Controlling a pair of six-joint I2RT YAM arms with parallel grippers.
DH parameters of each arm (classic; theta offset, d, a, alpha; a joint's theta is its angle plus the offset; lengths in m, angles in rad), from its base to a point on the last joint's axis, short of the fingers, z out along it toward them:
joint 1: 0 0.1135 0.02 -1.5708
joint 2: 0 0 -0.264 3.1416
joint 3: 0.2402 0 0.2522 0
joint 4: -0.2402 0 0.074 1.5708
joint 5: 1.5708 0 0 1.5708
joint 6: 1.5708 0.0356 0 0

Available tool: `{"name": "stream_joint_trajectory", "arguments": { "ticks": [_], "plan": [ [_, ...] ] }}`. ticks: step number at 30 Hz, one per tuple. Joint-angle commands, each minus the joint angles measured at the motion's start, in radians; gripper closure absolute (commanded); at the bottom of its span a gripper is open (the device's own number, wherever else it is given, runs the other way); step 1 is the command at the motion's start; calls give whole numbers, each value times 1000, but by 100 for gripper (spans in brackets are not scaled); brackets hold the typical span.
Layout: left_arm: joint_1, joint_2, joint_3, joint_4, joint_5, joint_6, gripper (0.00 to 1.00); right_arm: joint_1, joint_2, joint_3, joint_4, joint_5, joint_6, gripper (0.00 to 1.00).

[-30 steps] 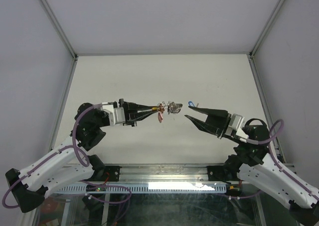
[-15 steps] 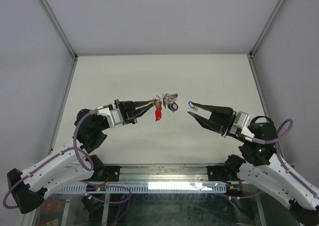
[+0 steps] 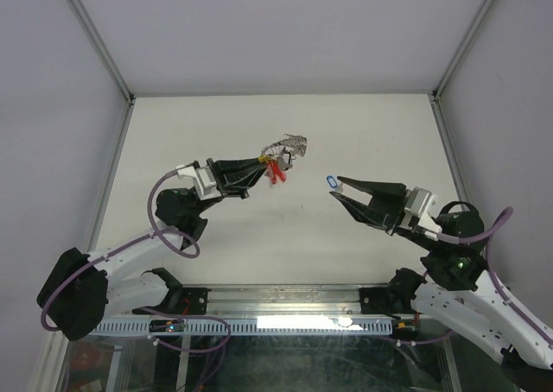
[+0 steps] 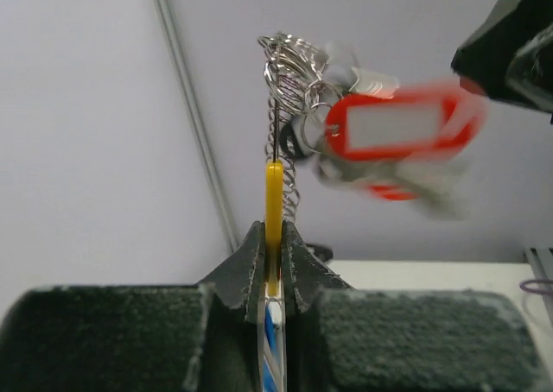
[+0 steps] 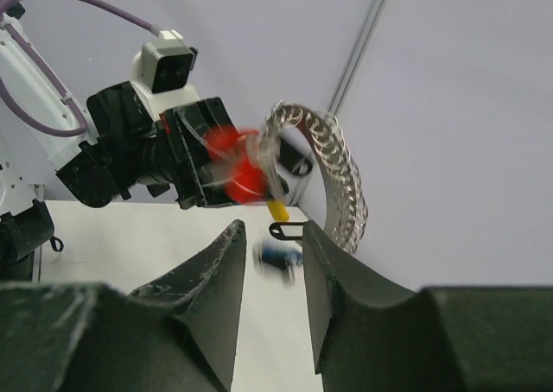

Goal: Put the keys on the keyring

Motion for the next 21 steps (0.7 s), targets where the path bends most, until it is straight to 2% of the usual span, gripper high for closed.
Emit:
{"name": "stream_joint_trajectory", "arguments": {
  "ticks": [1,4,11,21],
  "plan": [
    [3,-10,40,146,72,-64,100,-2,-29,34,-22,37,-9,65],
    [3,-26,41,113,85,-43,100,-1,-34,17,-3,50,-8,65],
    [3,-48,-9,197,118,-25,100,-1,-10,27,-8,52,-33,63],
    [2,-89,-16,185,144,23,100,-1,31,55,48,22,6,62]
  ]
}}
